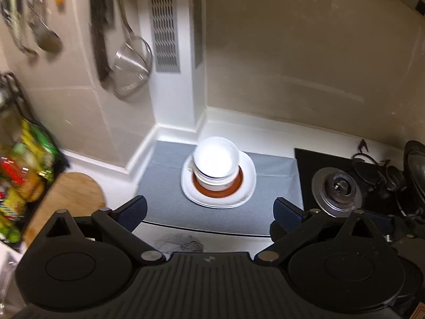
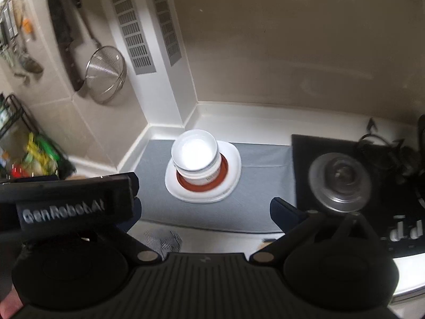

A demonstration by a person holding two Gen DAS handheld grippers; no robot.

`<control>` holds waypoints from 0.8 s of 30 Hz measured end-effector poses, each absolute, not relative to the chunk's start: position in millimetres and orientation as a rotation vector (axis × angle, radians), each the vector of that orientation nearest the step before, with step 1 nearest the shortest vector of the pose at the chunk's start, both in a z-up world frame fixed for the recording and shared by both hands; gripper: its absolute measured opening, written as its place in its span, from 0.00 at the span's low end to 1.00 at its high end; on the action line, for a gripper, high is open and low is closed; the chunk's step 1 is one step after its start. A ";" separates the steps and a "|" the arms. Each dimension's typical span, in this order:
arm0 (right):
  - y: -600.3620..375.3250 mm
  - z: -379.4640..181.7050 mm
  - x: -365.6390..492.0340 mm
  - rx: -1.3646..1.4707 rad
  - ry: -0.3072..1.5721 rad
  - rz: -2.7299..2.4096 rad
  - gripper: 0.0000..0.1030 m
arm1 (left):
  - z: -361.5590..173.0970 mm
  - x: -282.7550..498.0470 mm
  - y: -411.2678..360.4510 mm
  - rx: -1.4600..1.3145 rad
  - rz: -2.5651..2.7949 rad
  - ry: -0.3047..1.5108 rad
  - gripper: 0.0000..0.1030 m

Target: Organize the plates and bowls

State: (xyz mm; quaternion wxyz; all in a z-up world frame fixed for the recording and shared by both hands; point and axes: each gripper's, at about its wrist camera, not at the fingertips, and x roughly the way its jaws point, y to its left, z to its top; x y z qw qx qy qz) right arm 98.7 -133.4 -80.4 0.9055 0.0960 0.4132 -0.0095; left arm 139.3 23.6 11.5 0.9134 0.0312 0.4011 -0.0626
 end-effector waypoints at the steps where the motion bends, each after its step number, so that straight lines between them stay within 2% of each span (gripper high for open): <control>1: -134.3 -75.4 90.4 0.196 0.848 -0.017 1.00 | 17.5 129.6 20.6 0.072 -0.114 0.813 0.98; 11: -144.4 -58.7 35.3 0.198 0.880 -0.037 1.00 | 31.8 82.6 1.5 0.092 -0.091 0.845 0.98; 24: -152.0 -58.0 14.1 0.217 0.881 -0.026 1.00 | 38.3 60.0 -7.2 0.114 -0.062 0.843 0.98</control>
